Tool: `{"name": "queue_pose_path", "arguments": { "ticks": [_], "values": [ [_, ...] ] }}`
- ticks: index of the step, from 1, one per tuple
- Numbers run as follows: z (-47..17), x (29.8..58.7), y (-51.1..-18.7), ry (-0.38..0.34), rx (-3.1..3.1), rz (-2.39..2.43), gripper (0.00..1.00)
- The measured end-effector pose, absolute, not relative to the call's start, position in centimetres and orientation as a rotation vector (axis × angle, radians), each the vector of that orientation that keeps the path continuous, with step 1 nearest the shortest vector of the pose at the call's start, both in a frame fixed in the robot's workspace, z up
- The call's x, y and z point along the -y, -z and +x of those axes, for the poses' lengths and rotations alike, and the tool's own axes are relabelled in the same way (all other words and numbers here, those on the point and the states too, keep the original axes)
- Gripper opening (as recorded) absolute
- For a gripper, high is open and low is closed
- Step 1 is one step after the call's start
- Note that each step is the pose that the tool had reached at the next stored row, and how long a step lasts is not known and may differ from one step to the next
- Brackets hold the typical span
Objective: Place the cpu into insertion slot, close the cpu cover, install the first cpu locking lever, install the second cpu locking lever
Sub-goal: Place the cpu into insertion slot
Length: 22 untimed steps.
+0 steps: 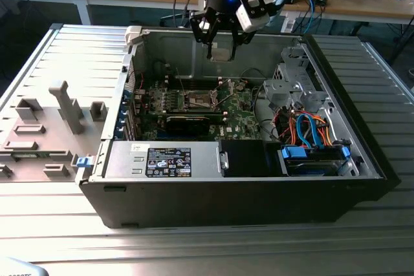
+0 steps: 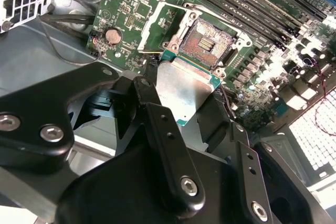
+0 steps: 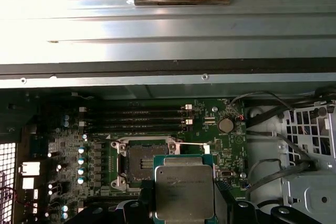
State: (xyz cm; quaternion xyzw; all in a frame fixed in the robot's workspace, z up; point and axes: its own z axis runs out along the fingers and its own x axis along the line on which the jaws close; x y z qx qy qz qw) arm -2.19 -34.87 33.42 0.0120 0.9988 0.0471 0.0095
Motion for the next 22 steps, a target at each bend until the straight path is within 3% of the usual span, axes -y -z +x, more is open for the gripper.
{"name": "queue_pose_path", "arguments": {
  "ticks": [22],
  "values": [
    [-2.19,34.87,-33.03,-0.147,-3.119,0.037,0.54]
  ]
}}
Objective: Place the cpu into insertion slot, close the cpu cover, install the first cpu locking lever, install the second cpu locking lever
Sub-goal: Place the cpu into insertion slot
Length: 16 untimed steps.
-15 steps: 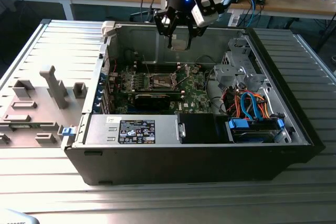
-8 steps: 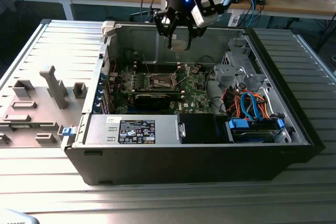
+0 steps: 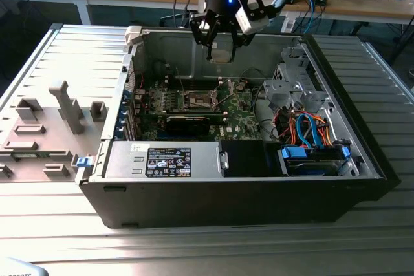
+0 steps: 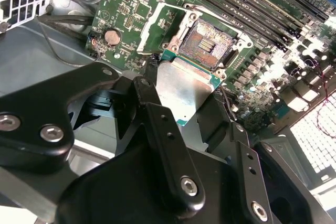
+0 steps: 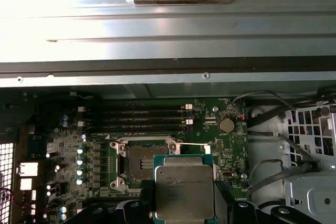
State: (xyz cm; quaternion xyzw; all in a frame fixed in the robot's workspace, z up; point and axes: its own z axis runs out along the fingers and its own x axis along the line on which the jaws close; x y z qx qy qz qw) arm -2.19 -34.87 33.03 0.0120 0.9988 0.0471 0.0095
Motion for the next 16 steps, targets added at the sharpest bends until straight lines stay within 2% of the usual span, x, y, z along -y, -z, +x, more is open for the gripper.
{"name": "queue_pose_path", "arguments": {
  "ticks": [16],
  "values": [
    [-2.19,34.87,-32.68,-0.147,-3.119,0.037,0.54]
  ]
}}
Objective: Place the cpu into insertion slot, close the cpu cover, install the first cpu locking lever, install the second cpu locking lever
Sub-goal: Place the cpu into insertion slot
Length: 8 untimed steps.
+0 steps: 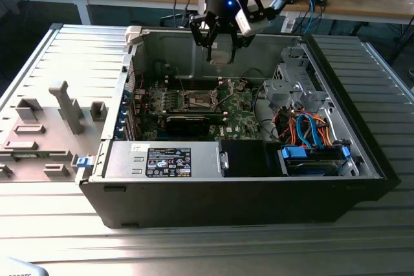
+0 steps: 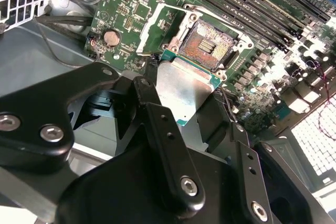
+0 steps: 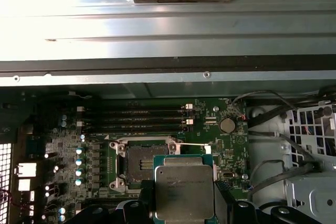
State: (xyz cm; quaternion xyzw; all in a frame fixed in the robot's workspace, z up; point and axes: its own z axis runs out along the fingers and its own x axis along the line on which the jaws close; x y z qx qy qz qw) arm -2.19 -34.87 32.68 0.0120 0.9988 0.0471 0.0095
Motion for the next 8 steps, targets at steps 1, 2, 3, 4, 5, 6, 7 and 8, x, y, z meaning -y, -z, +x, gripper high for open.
{"name": "queue_pose_path", "arguments": {
  "ticks": [1,2,3,4,5,6,7,8],
  "values": [
    [-2.19,34.87,-32.67,-0.147,-3.119,0.037,0.54],
    [-2.19,34.87,-32.65,-0.147,-3.119,0.037,0.54],
    [-2.19,34.87,-32.63,-0.147,-3.119,0.037,0.54],
    [-2.19,34.87,-32.60,-0.147,-3.119,0.037,0.54],
    [-2.19,34.87,-32.59,-0.147,-3.119,0.037,0.54],
    [-2.19,34.87,-32.58,-0.147,-3.119,0.037,0.54],
    [-2.19,34.87,-32.56,-0.147,-3.119,0.037,0.54],
    [-2.19,34.87,-32.54,-0.147,-3.119,0.037,0.54]
  ]
}}
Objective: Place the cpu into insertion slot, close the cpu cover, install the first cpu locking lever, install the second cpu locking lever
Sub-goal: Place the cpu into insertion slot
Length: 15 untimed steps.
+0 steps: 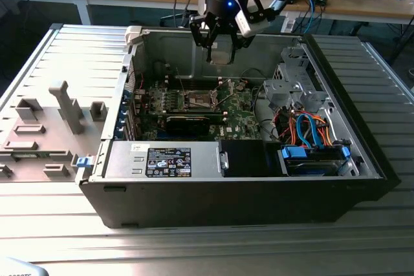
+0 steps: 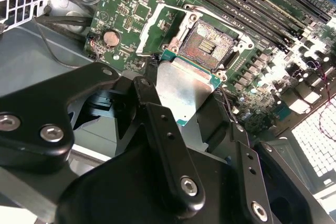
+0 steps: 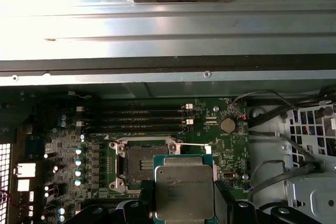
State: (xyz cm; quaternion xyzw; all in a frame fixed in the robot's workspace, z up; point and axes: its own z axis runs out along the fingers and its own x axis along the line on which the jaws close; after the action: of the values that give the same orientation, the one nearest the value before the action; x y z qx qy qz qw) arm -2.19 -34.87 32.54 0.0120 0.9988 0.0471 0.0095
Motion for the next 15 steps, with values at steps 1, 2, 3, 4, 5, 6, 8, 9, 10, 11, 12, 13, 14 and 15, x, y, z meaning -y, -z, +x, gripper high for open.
{"name": "queue_pose_path", "arguments": {
  "ticks": [1,2,3,4,5,6,8,9,10,11,12,13,14,15],
  "values": [
    [-2.19,34.87,-32.53,-0.147,-3.119,0.037,0.54],
    [-2.19,34.87,-32.51,-0.147,-3.119,0.037,0.54],
    [-2.19,34.87,-32.45,-0.147,-3.119,0.037,0.54],
    [-2.19,34.87,-32.44,-0.147,-3.119,0.037,0.54],
    [-2.19,34.87,-32.43,-0.147,-3.119,0.037,0.54],
    [-2.19,34.87,-32.41,-0.147,-3.119,0.037,0.54],
    [-2.19,34.87,-32.37,-0.147,-3.119,0.037,0.54],
    [-2.19,34.87,-32.34,-0.147,-3.119,0.037,0.54],
    [-2.19,34.87,-32.32,-0.147,-3.119,0.037,0.54],
    [-2.19,34.87,-32.29,-0.147,-3.119,0.037,0.54],
    [-2.19,34.87,-32.28,-0.147,-3.119,0.037,0.54],
    [-2.19,34.87,-32.26,-0.147,-3.119,0.037,0.54],
    [-2.19,34.87,-32.24,-0.147,-3.119,0.037,0.54],
    [-2.19,34.87,-32.21,-0.147,-3.119,0.037,0.54]
  ]
}}
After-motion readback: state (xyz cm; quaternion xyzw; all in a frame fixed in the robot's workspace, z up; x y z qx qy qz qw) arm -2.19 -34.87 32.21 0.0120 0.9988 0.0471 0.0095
